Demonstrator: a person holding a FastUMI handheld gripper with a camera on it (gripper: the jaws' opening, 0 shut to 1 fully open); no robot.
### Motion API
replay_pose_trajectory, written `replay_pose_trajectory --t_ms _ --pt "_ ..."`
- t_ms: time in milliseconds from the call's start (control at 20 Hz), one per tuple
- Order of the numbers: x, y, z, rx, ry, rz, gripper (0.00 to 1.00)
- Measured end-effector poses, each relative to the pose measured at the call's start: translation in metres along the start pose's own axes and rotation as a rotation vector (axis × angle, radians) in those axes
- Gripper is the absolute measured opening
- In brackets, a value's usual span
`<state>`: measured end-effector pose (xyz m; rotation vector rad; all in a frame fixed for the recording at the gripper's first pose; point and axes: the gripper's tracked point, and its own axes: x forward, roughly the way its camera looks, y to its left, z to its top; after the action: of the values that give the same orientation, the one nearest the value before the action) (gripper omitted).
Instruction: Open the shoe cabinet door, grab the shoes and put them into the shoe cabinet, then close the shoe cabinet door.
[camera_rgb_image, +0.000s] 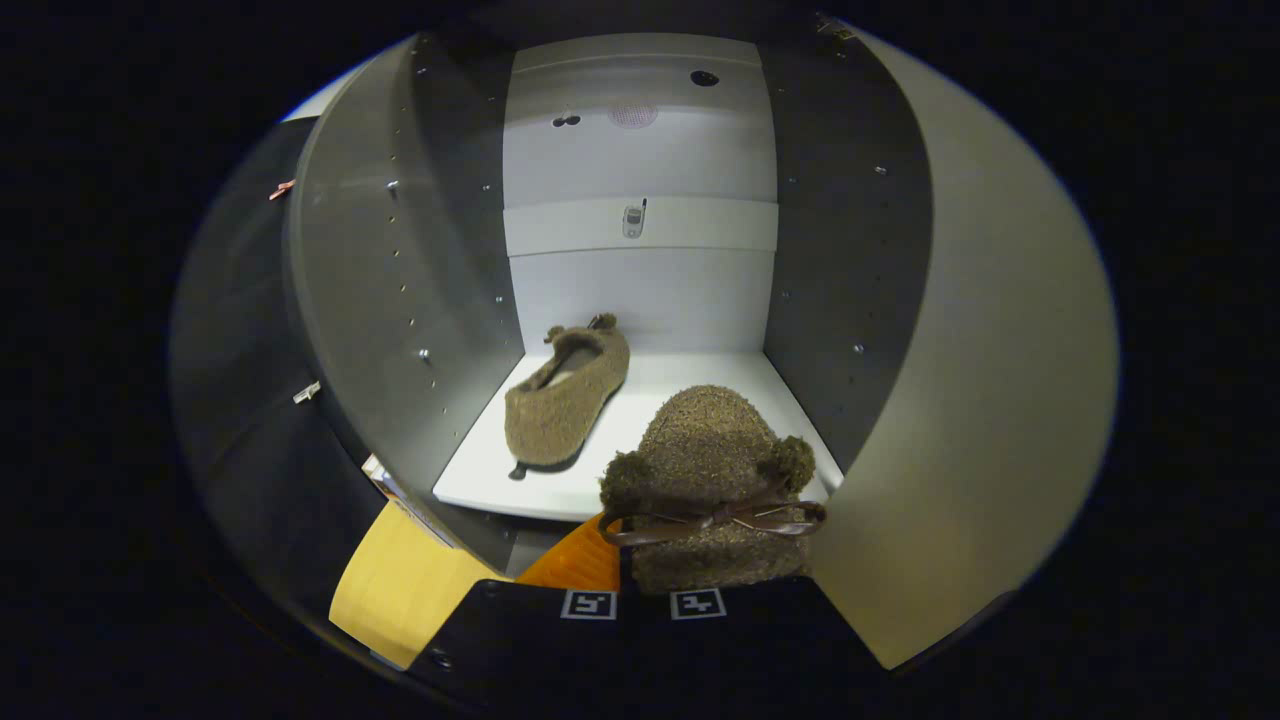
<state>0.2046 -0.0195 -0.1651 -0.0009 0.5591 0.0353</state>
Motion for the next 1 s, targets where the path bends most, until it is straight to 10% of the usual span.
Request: replay_pose_trajectory --t_ms 1000 --pt "0.223 -0.025 0.047 0.087 0.205 -0.031 0.04"
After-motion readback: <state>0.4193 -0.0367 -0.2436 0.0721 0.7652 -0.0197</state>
